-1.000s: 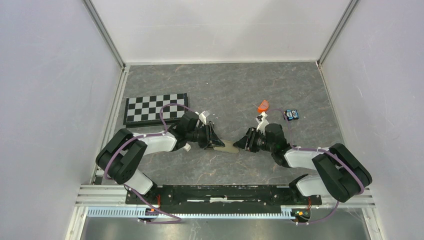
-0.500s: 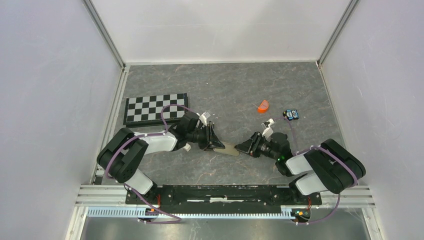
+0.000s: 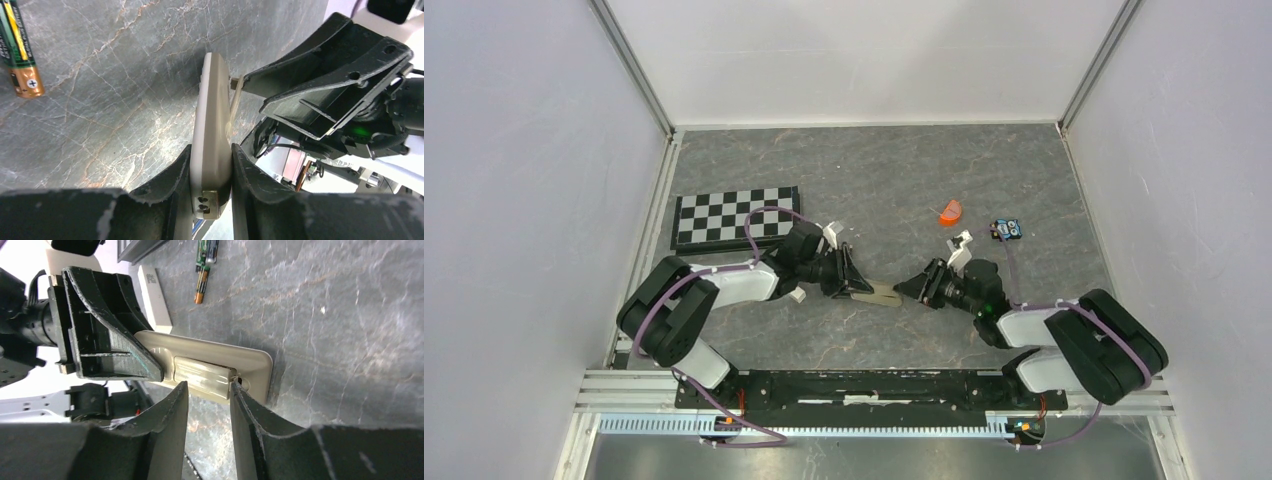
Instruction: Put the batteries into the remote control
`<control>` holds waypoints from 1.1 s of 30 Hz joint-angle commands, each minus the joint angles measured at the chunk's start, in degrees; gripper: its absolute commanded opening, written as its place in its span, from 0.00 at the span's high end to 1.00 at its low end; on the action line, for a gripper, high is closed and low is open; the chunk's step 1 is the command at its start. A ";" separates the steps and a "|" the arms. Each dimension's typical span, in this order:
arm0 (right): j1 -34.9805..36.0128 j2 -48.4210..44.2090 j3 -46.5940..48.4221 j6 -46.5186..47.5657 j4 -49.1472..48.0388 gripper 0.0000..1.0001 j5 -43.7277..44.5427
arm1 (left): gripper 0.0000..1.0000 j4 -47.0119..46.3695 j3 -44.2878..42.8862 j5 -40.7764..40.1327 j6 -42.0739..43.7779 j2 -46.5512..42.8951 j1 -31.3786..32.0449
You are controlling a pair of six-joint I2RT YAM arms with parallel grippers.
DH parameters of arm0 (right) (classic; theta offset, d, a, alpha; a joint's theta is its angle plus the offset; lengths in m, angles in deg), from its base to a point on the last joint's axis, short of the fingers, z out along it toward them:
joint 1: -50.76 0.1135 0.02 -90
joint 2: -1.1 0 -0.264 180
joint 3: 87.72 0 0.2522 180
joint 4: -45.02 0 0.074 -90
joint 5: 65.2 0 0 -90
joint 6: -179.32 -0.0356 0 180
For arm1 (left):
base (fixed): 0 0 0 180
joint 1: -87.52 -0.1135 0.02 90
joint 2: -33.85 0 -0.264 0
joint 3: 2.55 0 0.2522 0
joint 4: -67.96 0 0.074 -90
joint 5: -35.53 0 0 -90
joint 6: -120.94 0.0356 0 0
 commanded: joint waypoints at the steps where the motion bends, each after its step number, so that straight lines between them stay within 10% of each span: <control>1: 1.04 -5.36 7.89 7.08 2.05 0.60 -0.03 | 0.98 9.28 -1.02 -6.16 1.85 0.43 2.10; 18: -3.61 -5.76 16.29 22.79 18.72 0.55 9.75 | 0.98 24.38 -8.16 -14.09 7.64 -2.15 2.03; 27: -3.61 -17.28 16.80 43.06 25.38 0.04 -11.30 | 0.98 35.94 -20.36 -2.69 30.84 -6.89 2.10; 33: -3.09 -16.51 20.34 52.77 26.06 0.02 -25.69 | 0.98 44.19 -27.50 -0.19 47.57 -9.82 2.11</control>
